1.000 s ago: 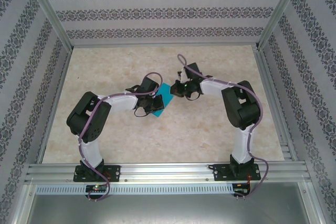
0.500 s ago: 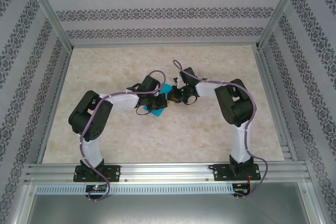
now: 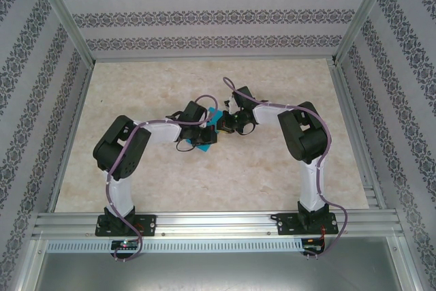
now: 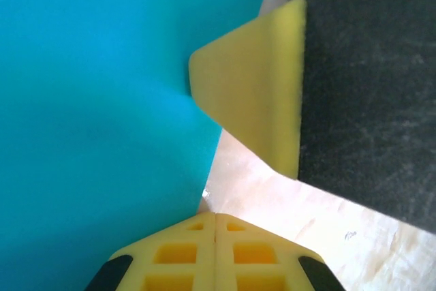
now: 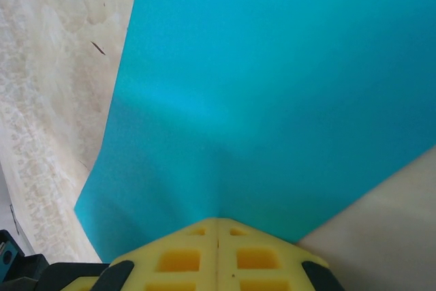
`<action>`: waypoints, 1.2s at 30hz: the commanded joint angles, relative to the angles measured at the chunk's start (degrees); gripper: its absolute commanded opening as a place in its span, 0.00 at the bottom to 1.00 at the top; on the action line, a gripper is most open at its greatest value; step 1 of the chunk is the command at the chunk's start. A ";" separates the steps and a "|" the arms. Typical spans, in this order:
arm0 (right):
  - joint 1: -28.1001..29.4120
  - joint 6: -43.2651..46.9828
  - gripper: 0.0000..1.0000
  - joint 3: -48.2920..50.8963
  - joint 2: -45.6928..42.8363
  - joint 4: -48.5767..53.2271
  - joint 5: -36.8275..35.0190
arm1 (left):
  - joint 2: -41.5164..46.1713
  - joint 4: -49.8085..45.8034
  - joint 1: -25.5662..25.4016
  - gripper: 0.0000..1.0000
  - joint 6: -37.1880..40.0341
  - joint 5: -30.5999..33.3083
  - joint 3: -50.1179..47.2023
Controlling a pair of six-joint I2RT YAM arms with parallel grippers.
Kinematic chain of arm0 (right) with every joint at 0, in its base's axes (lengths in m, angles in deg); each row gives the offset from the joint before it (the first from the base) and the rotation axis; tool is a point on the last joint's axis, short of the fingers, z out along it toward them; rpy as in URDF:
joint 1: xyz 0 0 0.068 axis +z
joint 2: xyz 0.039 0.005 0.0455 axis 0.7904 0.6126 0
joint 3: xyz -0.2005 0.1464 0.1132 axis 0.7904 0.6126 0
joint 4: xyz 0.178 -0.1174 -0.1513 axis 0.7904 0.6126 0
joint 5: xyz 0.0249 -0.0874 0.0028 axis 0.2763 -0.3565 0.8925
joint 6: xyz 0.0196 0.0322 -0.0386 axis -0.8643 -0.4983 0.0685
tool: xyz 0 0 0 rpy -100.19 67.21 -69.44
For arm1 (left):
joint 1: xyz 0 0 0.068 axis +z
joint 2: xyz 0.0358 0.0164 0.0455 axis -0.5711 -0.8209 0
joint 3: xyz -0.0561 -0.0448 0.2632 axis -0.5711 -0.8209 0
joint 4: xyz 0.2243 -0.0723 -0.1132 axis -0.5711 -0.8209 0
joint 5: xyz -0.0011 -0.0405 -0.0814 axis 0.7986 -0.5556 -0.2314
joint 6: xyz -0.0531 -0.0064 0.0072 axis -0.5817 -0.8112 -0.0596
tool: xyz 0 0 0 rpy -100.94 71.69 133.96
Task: Fold a paper plane with a square sheet of paper (pick it up from the middle)
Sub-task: First fold in half a square sheet of paper at the center of the table.
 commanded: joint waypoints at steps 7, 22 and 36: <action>-1.15 2.46 0.00 -0.07 3.44 3.97 -3.52 | 3.62 3.93 3.47 0.00 4.85 -7.36 -10.31; -1.41 3.00 0.00 -1.03 4.18 6.01 -4.70 | 8.09 -0.32 3.62 0.00 9.81 -8.46 -16.80; 2.94 4.13 0.05 -9.17 -5.30 9.50 -8.87 | 23.82 -8.45 5.56 0.19 1.18 6.59 -9.23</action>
